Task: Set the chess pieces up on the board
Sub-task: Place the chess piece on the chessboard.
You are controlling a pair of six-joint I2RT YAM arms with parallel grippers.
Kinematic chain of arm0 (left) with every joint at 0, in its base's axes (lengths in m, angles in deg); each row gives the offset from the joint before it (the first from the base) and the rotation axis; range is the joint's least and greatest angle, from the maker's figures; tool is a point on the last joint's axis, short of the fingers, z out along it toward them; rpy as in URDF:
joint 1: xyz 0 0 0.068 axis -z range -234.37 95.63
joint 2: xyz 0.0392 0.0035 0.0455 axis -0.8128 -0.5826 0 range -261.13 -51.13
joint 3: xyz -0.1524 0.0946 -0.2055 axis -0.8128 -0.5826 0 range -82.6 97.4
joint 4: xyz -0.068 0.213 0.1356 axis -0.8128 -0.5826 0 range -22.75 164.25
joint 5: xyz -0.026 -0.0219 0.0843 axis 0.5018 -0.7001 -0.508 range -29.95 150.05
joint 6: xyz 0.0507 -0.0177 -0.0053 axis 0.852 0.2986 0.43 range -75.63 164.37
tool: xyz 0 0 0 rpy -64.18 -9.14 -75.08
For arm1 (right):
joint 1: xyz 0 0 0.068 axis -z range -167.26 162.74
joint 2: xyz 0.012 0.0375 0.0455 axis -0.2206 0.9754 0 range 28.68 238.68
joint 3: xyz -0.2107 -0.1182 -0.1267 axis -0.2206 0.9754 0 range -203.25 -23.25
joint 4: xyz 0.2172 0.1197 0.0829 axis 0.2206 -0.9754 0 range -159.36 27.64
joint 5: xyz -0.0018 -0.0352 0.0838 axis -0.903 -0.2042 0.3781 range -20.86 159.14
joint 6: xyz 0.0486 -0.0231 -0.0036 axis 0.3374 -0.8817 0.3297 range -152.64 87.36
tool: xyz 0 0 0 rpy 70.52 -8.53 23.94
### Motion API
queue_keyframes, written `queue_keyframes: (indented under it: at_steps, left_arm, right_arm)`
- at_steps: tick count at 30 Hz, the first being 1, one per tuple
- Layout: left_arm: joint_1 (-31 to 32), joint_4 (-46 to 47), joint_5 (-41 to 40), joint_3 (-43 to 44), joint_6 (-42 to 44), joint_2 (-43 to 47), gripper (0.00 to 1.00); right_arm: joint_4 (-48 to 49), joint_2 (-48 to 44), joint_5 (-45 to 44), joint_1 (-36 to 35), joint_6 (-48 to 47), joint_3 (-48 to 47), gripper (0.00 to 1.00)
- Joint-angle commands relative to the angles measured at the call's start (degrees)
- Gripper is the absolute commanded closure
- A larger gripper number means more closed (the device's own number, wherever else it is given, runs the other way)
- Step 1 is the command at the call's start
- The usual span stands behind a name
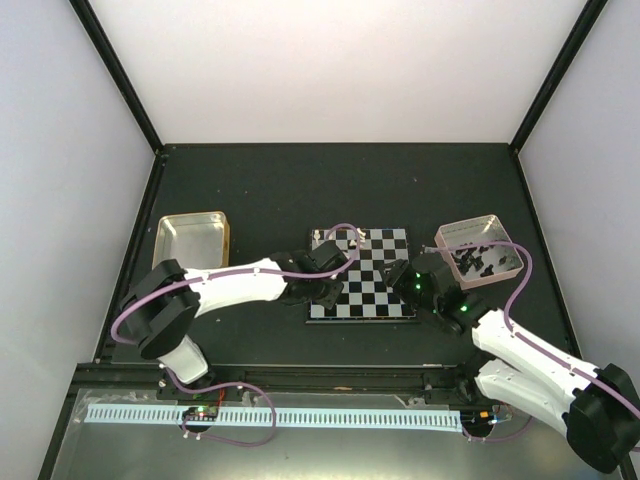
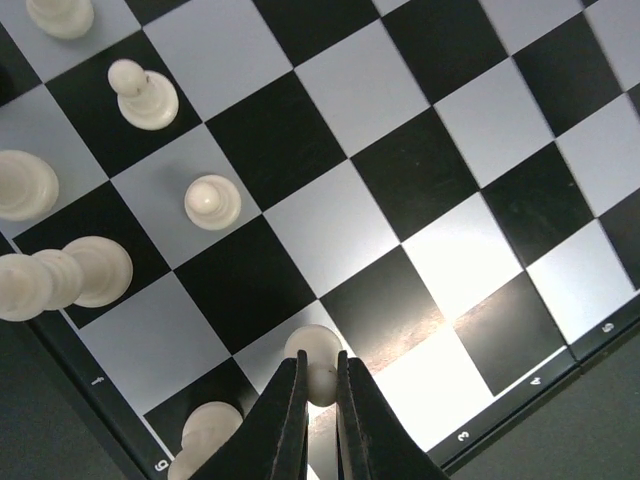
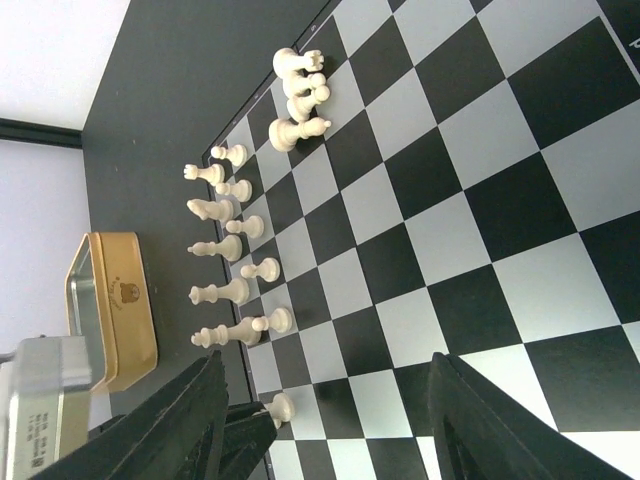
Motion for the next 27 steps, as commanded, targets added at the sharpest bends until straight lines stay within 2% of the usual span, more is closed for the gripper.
queue_keyframes:
  at_steps: [1, 27]
  left_arm:
    - [-1.1, -3.1, 0.0, 2.4, -0.6, -1.9, 0.96]
    - [-3.1, -3.5, 0.5, 6.4, 2.2, -6.8, 0.92]
  right_arm:
    - [-0.6, -0.9, -1.5, 0.3, -1.0, 0.8, 0.44]
    - [0.1, 1.1, 0.0, 0.3, -1.5, 0.3, 0.44]
